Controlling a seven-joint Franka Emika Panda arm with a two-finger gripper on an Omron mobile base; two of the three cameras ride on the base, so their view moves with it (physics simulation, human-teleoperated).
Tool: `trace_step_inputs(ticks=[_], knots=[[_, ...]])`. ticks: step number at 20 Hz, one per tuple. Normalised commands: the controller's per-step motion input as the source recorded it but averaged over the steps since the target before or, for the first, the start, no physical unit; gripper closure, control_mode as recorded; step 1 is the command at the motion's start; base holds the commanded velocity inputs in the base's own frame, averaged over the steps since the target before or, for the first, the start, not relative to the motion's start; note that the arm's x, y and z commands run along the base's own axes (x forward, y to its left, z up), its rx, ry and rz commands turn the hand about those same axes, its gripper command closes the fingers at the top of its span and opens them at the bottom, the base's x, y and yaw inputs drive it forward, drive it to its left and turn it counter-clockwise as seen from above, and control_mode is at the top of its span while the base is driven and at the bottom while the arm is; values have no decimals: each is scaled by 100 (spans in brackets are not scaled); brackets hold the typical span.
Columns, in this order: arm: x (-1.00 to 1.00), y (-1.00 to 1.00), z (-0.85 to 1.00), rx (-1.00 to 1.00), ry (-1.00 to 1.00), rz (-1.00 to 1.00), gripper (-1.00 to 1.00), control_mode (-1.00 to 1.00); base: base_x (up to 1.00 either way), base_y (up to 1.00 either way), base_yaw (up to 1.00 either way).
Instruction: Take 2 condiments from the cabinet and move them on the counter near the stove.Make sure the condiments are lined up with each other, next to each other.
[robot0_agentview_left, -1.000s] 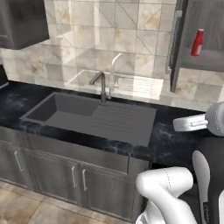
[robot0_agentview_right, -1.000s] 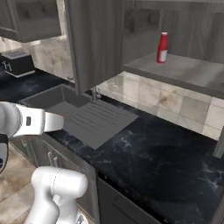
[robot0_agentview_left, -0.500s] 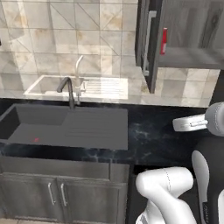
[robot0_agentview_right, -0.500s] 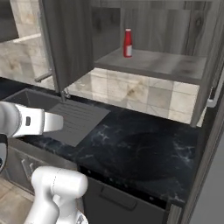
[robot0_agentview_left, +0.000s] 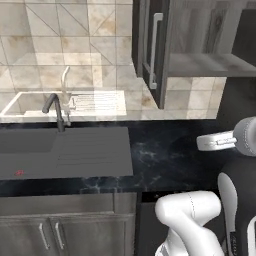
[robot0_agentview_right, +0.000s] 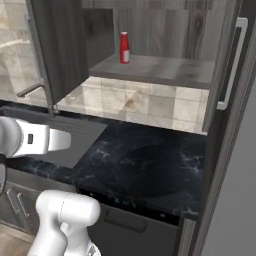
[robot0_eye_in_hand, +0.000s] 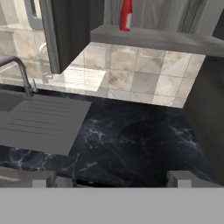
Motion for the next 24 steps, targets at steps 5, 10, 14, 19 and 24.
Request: trace_step_inputs(ticks=[5,10,14,19,24], knots=[[0,0,0,0,0,0,-100,100,42,0,-21],[0,0,0,0,0,0,-100,100,50,2,-14],[0,0,0,0,0,0,-100,100,49,0,-6],[0,0,0,0,0,0,-100,100,42,1,0],[0,0,0,0,0,0,-100,100,28,0,0]])
